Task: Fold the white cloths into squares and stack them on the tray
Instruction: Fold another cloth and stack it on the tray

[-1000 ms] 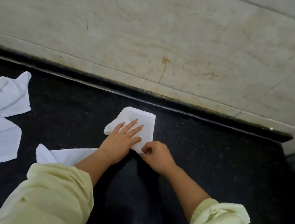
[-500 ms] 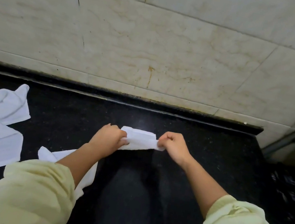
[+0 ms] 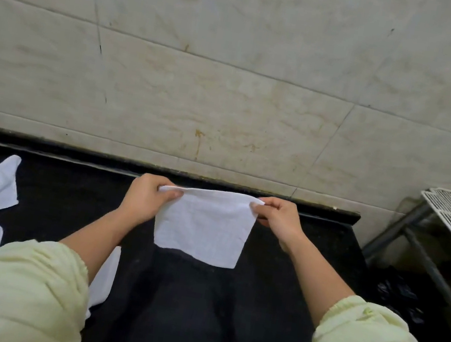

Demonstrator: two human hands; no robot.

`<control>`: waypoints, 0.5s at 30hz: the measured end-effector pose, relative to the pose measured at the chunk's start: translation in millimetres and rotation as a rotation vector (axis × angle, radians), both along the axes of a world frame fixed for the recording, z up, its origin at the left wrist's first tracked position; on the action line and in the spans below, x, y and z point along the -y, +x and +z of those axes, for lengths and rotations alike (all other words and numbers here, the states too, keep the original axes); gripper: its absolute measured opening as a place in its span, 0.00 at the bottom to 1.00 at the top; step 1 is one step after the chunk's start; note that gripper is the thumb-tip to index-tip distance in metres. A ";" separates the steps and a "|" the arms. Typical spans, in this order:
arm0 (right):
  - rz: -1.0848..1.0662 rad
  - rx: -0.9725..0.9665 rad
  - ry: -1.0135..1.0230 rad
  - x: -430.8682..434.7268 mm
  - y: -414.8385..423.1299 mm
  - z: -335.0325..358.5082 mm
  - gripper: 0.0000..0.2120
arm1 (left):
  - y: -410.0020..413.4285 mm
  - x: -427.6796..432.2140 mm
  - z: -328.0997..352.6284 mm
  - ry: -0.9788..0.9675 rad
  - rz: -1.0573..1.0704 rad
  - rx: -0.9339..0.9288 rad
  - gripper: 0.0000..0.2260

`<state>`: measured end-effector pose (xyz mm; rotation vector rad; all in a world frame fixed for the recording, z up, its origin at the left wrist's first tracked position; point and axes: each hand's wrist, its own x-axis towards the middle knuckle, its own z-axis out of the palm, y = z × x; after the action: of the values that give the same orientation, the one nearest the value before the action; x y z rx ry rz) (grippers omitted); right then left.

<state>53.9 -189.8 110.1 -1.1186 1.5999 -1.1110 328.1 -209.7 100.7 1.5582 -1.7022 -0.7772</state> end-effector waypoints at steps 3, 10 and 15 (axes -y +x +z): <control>0.009 0.060 0.013 1.6 -16.3 9.3 0.02 | -7.9 0.8 3.4 0.045 0.056 -0.201 0.05; 0.185 0.292 0.228 -7.0 -49.2 -0.4 0.09 | -8.0 -22.8 -11.9 0.371 -0.052 -0.612 0.19; 0.367 0.260 0.473 -27.1 -71.0 -26.7 0.04 | -4.4 -47.1 -40.0 0.618 -0.161 -0.529 0.09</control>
<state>-17.1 -162.7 83.4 -0.8625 1.2938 -0.5672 323.7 -162.7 60.7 1.4071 -1.2549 -1.7476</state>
